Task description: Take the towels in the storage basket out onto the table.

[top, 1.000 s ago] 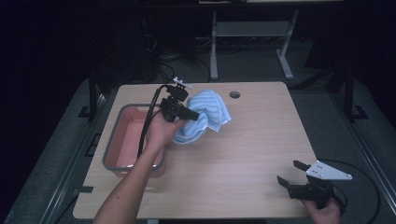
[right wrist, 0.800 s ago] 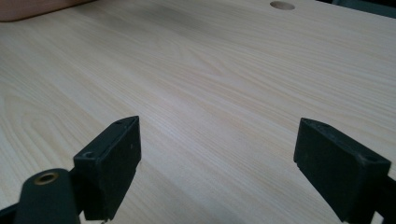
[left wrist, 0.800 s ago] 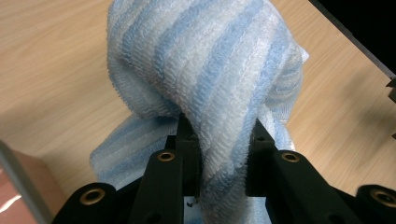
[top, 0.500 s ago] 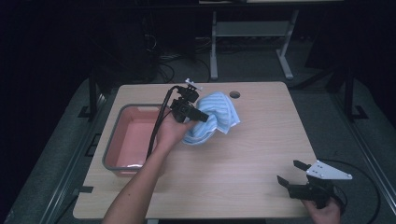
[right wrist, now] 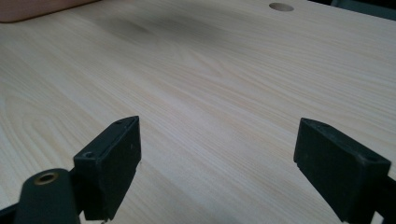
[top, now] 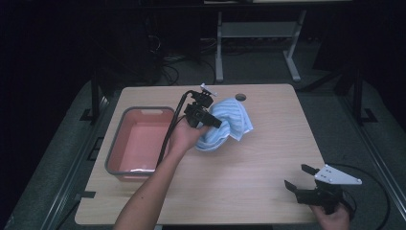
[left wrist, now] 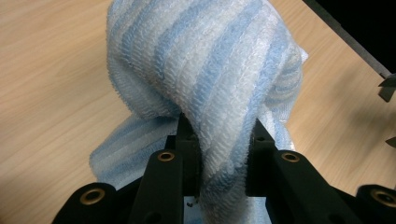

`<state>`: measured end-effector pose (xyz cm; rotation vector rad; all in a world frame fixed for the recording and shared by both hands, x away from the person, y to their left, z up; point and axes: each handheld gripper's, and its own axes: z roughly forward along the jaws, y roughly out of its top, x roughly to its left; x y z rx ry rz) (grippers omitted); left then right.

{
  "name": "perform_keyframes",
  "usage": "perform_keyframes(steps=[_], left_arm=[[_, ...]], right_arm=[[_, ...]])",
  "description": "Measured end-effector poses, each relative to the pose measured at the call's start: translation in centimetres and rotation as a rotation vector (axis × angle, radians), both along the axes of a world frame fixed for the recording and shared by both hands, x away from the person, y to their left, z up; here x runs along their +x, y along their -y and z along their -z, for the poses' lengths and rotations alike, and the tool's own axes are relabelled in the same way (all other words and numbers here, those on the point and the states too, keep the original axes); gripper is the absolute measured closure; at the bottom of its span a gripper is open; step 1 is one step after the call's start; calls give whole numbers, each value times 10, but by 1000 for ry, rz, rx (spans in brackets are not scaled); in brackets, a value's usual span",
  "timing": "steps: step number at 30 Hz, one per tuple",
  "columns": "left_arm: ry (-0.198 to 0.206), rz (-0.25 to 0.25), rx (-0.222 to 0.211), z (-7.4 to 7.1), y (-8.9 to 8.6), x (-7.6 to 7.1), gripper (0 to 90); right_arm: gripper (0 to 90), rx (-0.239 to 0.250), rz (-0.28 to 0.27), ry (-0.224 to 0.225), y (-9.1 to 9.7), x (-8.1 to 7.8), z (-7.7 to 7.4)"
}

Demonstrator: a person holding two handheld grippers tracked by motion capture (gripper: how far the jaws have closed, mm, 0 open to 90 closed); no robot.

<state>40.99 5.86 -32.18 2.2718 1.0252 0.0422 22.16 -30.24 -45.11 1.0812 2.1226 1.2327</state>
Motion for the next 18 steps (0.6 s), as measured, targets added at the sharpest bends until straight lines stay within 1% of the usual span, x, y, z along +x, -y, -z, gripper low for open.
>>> perform_keyframes(steps=[3, 6, 7, 9, 18], left_arm=[[-6, 14, 10, 4, 8, 0, 729], [-14, 18, 8, 7, 13, 0, 729], [-11, 21, 12, 8, 14, 0, 729], [-20, 29, 22, 11, 18, 1, 729], [-44, 37, 7, 23, 34, 3, 729]], right_arm=[[145, 2, 5, -1, 1, -1, 0], [144, 4, 6, 2, 1, -1, -1], [145, 4, 6, 1, 1, -2, -1], [144, 5, 6, 0, 1, -2, -1], [145, 4, 5, 0, 2, -2, -1]])
